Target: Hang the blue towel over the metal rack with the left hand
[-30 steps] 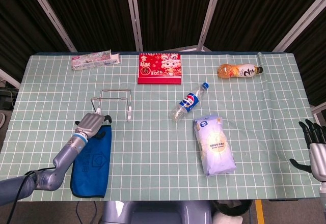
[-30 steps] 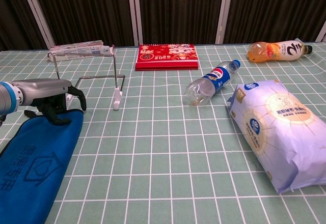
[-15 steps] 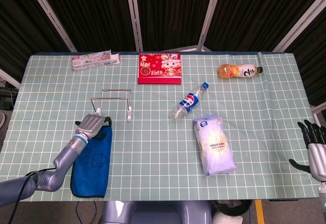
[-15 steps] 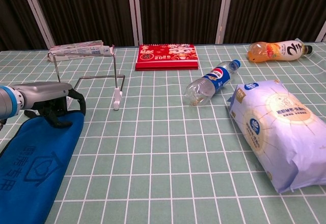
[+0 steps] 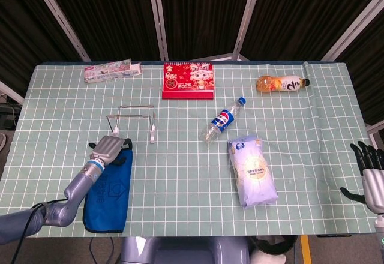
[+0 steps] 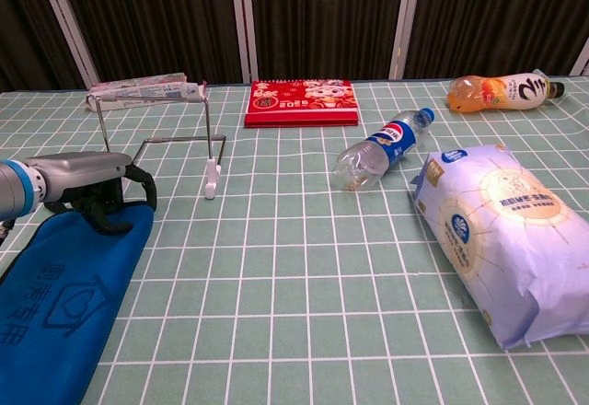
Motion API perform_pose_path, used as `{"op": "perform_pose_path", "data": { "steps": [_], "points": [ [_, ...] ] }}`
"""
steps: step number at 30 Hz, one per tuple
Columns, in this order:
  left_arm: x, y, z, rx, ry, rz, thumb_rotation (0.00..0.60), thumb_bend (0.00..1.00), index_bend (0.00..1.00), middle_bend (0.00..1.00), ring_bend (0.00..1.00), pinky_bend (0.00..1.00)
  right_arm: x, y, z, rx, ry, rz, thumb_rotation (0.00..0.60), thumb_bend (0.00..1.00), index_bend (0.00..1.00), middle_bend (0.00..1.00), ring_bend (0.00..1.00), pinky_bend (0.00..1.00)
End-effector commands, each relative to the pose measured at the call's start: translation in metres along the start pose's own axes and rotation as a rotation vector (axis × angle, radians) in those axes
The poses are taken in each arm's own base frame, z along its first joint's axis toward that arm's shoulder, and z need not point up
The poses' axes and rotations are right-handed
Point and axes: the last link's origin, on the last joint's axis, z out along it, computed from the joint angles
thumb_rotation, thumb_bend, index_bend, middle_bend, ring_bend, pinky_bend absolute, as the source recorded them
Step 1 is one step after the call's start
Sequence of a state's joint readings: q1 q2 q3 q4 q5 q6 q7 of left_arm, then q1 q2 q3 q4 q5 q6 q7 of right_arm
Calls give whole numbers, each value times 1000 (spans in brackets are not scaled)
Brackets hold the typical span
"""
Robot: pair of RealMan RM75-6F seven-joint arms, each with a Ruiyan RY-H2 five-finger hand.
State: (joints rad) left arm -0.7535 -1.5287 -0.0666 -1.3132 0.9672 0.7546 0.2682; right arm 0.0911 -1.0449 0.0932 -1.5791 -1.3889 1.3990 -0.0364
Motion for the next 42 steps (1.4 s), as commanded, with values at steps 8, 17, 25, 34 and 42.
{"op": "perform_pose_path", "data": {
  "steps": [8, 17, 25, 34, 42],
  "points": [
    [4, 0, -5, 2, 30, -4, 600, 444, 594, 968, 958, 1000, 1, 0, -1, 3, 3, 2, 600, 0, 0, 0, 0, 0],
    [6, 0, -7, 1, 29, 0, 600, 557, 631, 968, 958, 1000, 2, -1, -2, 7, 5, 5, 600, 0, 0, 0, 0, 0],
    [9, 0, -13, -10, 34, -5, 600, 684, 785, 973, 958, 1000, 2, -1, -2, 10, 4, 7, 600, 0, 0, 0, 0, 0],
    [36, 1, -43, -55, 90, -10, 600, 703, 896, 973, 958, 1000, 5, -2, -4, 18, 12, 19, 600, 0, 0, 0, 0, 0],
    [79, 4, -84, -17, 226, 19, 600, 706, 907, 973, 958, 1000, 10, -2, -8, 30, 31, 38, 600, 0, 0, 0, 0, 0]
  ]
}}
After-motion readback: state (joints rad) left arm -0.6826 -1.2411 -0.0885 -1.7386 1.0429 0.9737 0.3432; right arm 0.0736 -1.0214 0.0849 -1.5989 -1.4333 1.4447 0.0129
